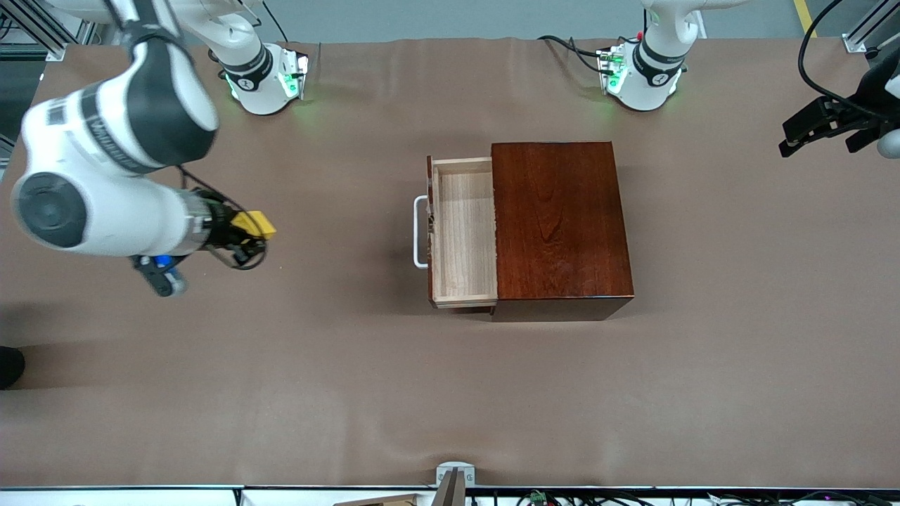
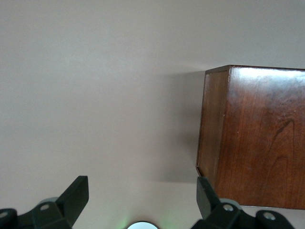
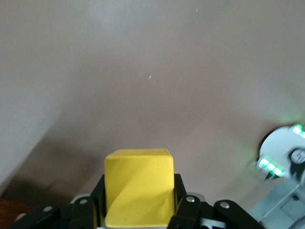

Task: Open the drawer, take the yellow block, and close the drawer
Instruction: 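Carry the yellow cube away from the cabinet with the right gripper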

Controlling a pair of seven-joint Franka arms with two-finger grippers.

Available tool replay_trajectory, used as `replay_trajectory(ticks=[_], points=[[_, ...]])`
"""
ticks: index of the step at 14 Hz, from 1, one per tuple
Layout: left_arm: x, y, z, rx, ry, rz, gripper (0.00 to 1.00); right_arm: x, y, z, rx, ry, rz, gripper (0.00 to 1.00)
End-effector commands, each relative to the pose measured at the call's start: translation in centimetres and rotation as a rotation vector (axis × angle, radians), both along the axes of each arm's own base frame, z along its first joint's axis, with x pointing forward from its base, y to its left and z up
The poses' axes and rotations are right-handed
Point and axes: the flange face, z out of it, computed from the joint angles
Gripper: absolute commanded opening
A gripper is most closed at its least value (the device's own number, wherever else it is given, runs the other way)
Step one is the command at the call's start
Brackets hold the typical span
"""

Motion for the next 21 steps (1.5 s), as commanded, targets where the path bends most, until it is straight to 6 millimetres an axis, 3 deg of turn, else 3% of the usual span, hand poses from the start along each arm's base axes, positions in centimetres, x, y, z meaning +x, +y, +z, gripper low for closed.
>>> replay_trajectory(ticks=[1,6,12,17,21], points=[[0.3,0.3,0.6,0.004,-0.016,-0.002,1.0,-1.0,-5.0,0.1,0.051,0.0,0.089,0.0],[0.3,0.5,1.3,0.003,-0.029,0.001,1.0,-1.8,-10.5,-2.0,0.042,-0.021,0.256,0.0],[0.1,0.1,1.1,0.004,-0.01,-0.005,1.0,-3.5,-19.4,-8.5,0.147,-0.119,0.505,0.0],[0.2,-0.4,0.9,0.004,-0.006,-0.012,1.0,-5.3,-24.2,-13.9,0.16,-0.215,0.658,0.0],[0.2,-0.6,0.9,0.004,-0.007,-0.015,1.0,-7.1,-25.1,-18.5,0.124,-0.292,0.719,0.0]])
